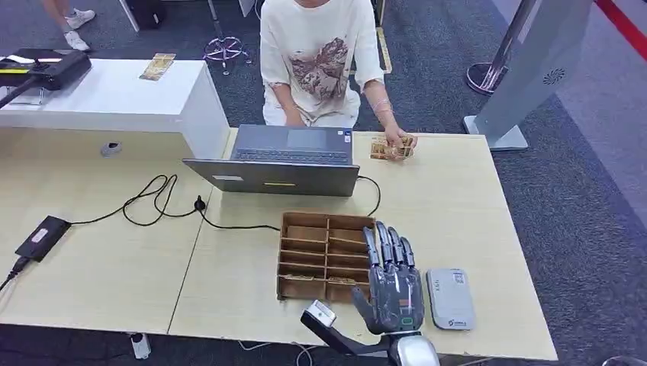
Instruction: Pass the card to the sensor for recognition and then transmit it.
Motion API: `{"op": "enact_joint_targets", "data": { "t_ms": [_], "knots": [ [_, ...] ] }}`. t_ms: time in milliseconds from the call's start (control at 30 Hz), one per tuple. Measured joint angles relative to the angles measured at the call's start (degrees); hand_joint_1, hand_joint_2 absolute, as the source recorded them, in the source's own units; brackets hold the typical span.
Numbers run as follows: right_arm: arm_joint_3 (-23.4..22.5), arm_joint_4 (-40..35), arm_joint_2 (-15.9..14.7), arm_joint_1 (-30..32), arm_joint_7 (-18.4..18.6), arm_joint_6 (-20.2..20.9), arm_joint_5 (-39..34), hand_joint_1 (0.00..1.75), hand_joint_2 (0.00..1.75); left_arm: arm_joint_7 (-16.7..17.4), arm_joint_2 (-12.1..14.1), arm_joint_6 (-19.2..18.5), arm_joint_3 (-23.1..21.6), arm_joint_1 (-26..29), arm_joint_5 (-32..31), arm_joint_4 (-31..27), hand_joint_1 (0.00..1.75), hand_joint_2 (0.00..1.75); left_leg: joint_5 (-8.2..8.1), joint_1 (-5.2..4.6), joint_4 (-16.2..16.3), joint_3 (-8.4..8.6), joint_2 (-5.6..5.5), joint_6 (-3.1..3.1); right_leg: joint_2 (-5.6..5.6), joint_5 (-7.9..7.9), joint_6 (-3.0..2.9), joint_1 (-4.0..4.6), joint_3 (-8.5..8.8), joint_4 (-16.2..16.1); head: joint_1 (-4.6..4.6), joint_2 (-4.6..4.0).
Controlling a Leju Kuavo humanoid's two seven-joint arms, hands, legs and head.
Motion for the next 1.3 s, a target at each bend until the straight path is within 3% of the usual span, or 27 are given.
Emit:
{"op": "enact_joint_targets", "data": {
  "t_ms": [867,1133,1167,1200,1233,1267,1300],
  "knots": [
    [-1.5,6.3,1.5,-2.0,0.0,1.8,0.1,0.05,1.75,-1.8,0.0,-0.5,-0.2,0.0,-0.2,0.0,0.0,0.0,0.0,0.0,0.0,0.0,0.01,0.0,0.01,0.0,0.0,0.0,-0.01,0.0,-0.02,0.02],
    [-1.6,8.4,2.1,-3.2,-0.1,2.0,0.1,0.26,1.75,-1.8,0.0,-0.5,-0.7,0.0,-0.2,0.0,0.0,0.0,0.0,0.0,0.0,0.01,0.01,0.0,0.01,0.0,0.0,0.0,-0.01,0.0,-0.02,0.0],
    [-1.7,8.6,2.1,-3.2,-0.1,2.0,0.1,0.54,1.75,-1.8,0.0,-0.5,-0.7,0.0,-0.2,0.0,0.0,0.0,0.0,0.0,0.0,0.01,0.01,0.0,0.02,0.0,0.0,0.0,-0.01,0.0,-0.02,0.02],
    [-1.8,8.8,2.2,-3.2,-0.1,2.0,0.1,0.99,1.75,-1.8,0.0,-0.5,-0.7,0.0,-0.2,0.0,0.0,0.0,0.0,0.0,0.0,0.01,0.01,0.0,0.02,0.0,0.0,0.0,-0.01,0.0,-0.02,0.02],
    [-1.9,9.0,2.2,-3.2,-0.1,2.0,0.1,0.99,1.75,-1.8,0.0,-0.5,-0.7,0.0,-0.1,0.0,0.0,0.0,0.0,0.0,0.0,0.01,0.01,0.0,0.02,0.0,0.0,0.0,-0.01,0.0,-0.02,0.0],
    [-2.0,9.1,2.3,-3.2,-0.1,1.9,0.1,1.34,1.75,-1.8,0.0,-0.6,-0.8,0.0,-0.1,0.0,0.0,0.0,0.0,0.0,0.0,0.01,0.01,0.0,0.02,0.0,0.0,0.0,-0.01,0.0,-0.02,0.0],
    [-2.0,9.3,2.3,-3.3,-0.1,1.9,0.1,1.34,1.75,-1.8,0.0,-0.6,-0.8,0.0,0.0,0.0,0.0,0.0,0.0,0.0,0.0,0.0,0.01,0.0,0.02,0.0,0.0,0.0,-0.01,0.0,-0.02,0.0]
  ]
}}
